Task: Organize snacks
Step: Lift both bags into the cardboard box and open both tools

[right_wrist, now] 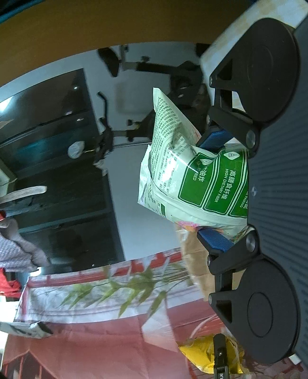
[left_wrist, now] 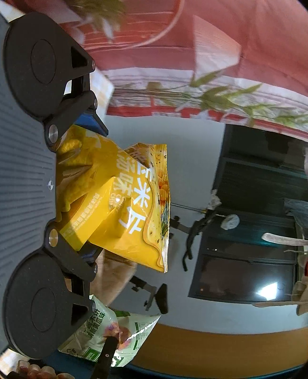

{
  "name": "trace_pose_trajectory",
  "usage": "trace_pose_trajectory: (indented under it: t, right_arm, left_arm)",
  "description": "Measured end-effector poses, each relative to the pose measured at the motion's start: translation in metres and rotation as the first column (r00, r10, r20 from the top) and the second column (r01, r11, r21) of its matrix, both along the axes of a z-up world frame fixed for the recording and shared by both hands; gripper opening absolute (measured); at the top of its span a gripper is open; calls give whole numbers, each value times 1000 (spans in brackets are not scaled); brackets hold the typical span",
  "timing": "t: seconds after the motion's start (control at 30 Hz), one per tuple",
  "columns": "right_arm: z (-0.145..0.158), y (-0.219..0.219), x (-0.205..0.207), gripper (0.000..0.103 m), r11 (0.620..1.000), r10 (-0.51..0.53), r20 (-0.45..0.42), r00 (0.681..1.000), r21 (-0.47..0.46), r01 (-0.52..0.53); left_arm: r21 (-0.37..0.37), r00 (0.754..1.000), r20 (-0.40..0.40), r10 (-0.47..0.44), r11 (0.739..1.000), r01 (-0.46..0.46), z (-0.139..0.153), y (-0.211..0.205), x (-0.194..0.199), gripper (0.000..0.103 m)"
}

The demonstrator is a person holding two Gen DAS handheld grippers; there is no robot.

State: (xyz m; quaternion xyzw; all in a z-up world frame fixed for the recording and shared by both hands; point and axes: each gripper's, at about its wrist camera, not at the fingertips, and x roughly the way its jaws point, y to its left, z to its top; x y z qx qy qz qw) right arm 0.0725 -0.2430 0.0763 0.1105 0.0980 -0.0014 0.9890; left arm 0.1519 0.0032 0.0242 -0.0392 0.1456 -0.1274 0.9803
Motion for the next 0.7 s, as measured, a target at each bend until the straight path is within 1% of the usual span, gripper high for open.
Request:
trace_pose_trajectory:
  t: [0.13,0.23,0.33,0.4,0.53,0.7]
  right_arm:
    - [17,-2,26,75,1000,23,34,999,-12,-23]
    - [27,-1,52,75,998,41,39,998,-43,-39]
    - [32,1,77,75,995,59,38,998,-81,-56]
    - [31,2,94,75,993,66,25,997,-101,-64]
    - [24,5,132,75,987,103,-34,994,-118,-106]
    - [12,17,161,75,966,164,-92,982,-185,-179]
  left_arm:
    - [-3,999,32,-17,1000,17,14,-7,25,90]
    - [18,999,47,-26,1000,25,21,-17,48,90]
    - [12,998,49,-49,999,49,26,-28,70,91]
    - [7,997,45,-62,998,61,29,-34,85,91]
    - [-1,997,22,-72,997,72,31,-47,111,91]
    - [26,997,-8,-78,997,78,27,-60,138,90]
